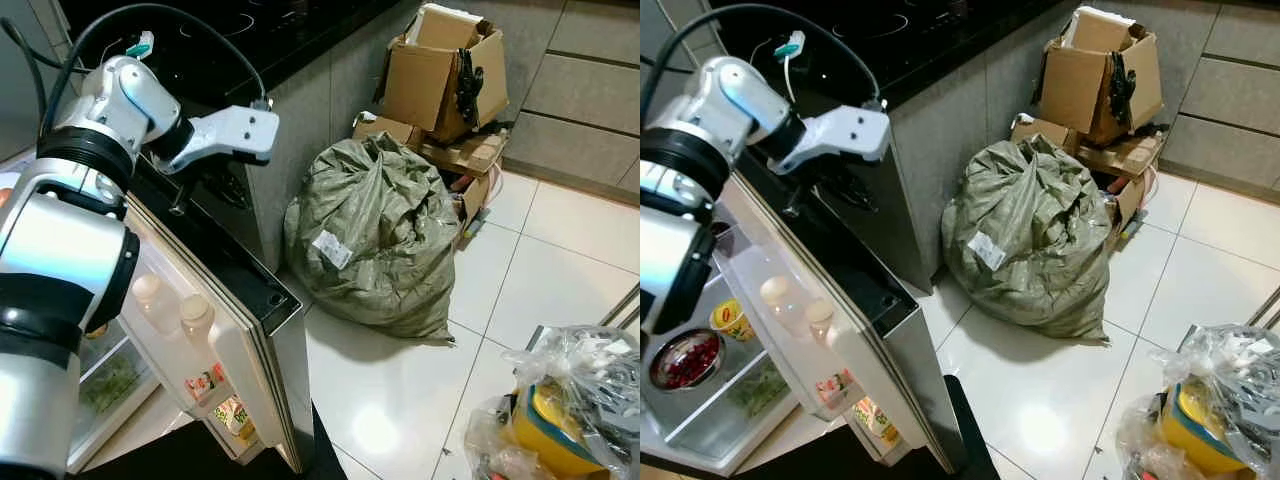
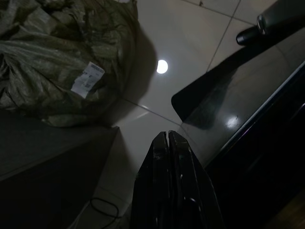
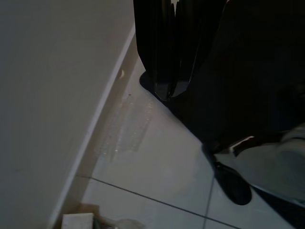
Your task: Restocking fridge
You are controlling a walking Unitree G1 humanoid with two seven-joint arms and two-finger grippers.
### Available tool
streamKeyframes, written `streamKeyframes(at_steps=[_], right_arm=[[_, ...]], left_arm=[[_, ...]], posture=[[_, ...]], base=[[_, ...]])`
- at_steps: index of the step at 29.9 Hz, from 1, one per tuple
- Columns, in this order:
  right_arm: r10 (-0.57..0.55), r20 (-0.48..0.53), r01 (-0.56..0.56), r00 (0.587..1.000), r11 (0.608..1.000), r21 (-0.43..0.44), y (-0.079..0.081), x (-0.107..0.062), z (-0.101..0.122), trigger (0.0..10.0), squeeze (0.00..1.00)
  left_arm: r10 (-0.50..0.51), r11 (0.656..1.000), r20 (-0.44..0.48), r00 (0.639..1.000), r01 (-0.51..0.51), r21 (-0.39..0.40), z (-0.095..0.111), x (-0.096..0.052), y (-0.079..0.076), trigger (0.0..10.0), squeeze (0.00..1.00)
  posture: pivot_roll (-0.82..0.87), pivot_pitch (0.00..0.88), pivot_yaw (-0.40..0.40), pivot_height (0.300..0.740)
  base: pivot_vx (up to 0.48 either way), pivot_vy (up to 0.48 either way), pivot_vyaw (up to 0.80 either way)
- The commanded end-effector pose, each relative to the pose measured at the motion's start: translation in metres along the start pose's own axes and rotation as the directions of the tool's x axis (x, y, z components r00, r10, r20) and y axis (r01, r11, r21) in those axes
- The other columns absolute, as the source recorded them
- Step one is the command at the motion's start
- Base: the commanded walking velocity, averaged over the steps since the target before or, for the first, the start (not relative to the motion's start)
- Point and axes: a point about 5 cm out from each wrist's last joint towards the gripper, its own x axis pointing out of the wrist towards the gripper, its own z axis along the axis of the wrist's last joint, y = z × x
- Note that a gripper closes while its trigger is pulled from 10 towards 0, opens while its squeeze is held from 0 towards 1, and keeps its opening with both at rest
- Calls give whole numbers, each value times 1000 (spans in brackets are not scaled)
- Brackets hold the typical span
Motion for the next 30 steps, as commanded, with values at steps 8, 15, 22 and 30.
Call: streamKeyframes(at_steps=[8, 15, 22, 30], right_arm=[[51, 0, -51, 999, 999, -13, 4, 0, 2, 10000, 0], [58, 5, -58, 998, 998, 0, 5, 1, 3, 10000, 0], [70, -4, -70, 998, 997, 15, 8, 0, -2, 10000, 0], [77, -10, -77, 997, 997, 19, 9, 0, -4, 10000, 0]], left_arm=[[-29, 998, -68, 997, 26, -51, -21, -4, -10, 10000, 0], [-84, 996, -113, 990, 82, -22, -23, 8, -13, 10000, 0], [-136, 990, -132, 982, 138, 6, -22, 22, -16, 10000, 0], [-188, 979, -166, 968, 197, 44, -22, 34, -19, 10000, 0]], posture=[[-169, 80, 19, 740], [-169, 80, 23, 740], [-172, 83, 31, 740], [-172, 88, 35, 740]], base=[[0, 0, 520], [0, 0, 744], [0, 0, 741], [0, 0, 736]])
